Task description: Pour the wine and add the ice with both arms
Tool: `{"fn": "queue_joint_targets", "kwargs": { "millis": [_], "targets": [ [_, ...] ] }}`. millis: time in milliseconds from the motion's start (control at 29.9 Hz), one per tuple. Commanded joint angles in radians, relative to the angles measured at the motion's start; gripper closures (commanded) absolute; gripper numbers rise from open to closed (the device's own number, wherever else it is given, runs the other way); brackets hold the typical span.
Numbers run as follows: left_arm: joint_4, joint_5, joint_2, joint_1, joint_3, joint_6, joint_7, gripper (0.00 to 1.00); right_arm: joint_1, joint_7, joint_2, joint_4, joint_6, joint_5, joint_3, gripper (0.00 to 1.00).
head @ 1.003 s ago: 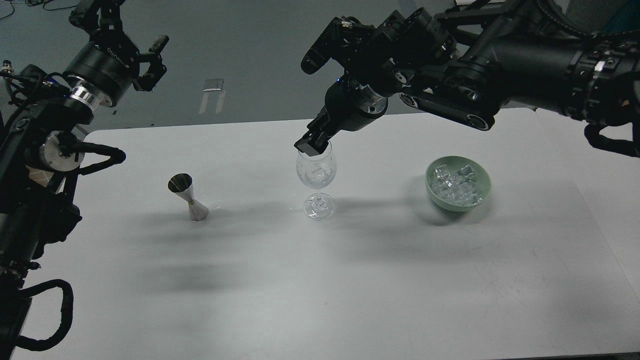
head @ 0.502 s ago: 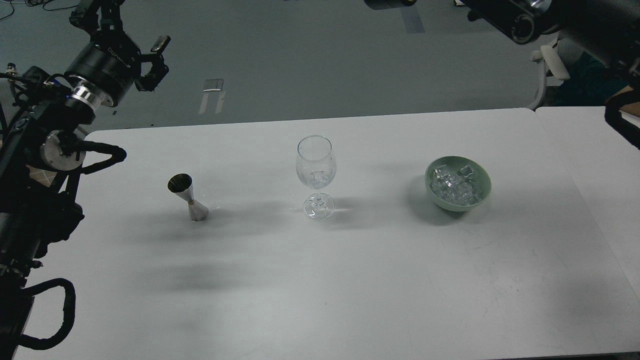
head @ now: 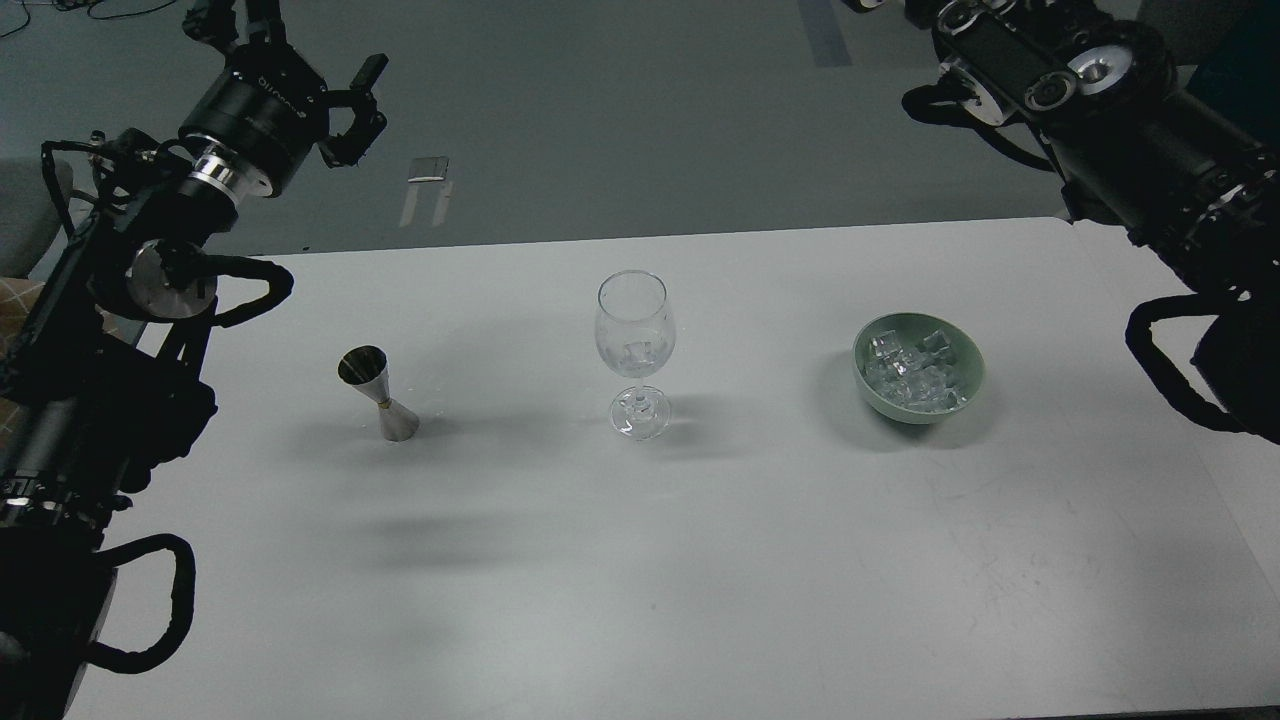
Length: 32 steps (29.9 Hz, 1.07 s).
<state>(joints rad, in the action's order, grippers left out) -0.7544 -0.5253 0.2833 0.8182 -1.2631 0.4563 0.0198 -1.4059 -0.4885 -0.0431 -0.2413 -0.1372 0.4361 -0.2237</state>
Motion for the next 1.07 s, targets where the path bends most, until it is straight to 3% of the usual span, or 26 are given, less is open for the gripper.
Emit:
{"fn": "queue_joint_targets", "kwargs": {
  "millis": [0,67,368,502,569,635,1037],
  "targets": [
    [0.006,0.004,-0.038,-0.01,-0.002,0.001,0.006,0.02,0.059,0.0,0.008,0.007,0.011,-0.097,-0.066,0.0],
    [0.004,0.008,-0.05,-0.016,-0.004,-0.002,0.022,0.02,0.083,0.0,0.026,0.008,0.011,-0.134,-0.13,0.0],
    [-0.002,0.021,-0.056,-0.017,0.002,-0.048,0.002,0.02,0.148,0.0,0.043,0.008,0.011,-0.189,-0.437,0.03],
    [0.007,0.024,-0.056,-0.013,0.001,-0.05,0.002,0.02,0.15,0.004,0.043,0.01,0.013,-0.218,-0.47,0.02],
    [0.01,0.028,-0.058,-0.016,0.001,-0.041,0.005,0.02,0.151,0.085,0.043,0.011,0.013,-0.272,-0.482,0.0],
    [0.016,0.036,-0.059,-0.014,-0.001,-0.041,0.008,0.02,0.151,0.1,0.043,0.011,0.013,-0.28,-0.482,0.0],
    [0.047,0.208,-0.052,-0.001,0.001,-0.042,0.003,0.02,0.174,0.087,0.043,-0.003,-0.064,-0.29,-0.519,0.0]
  ]
}}
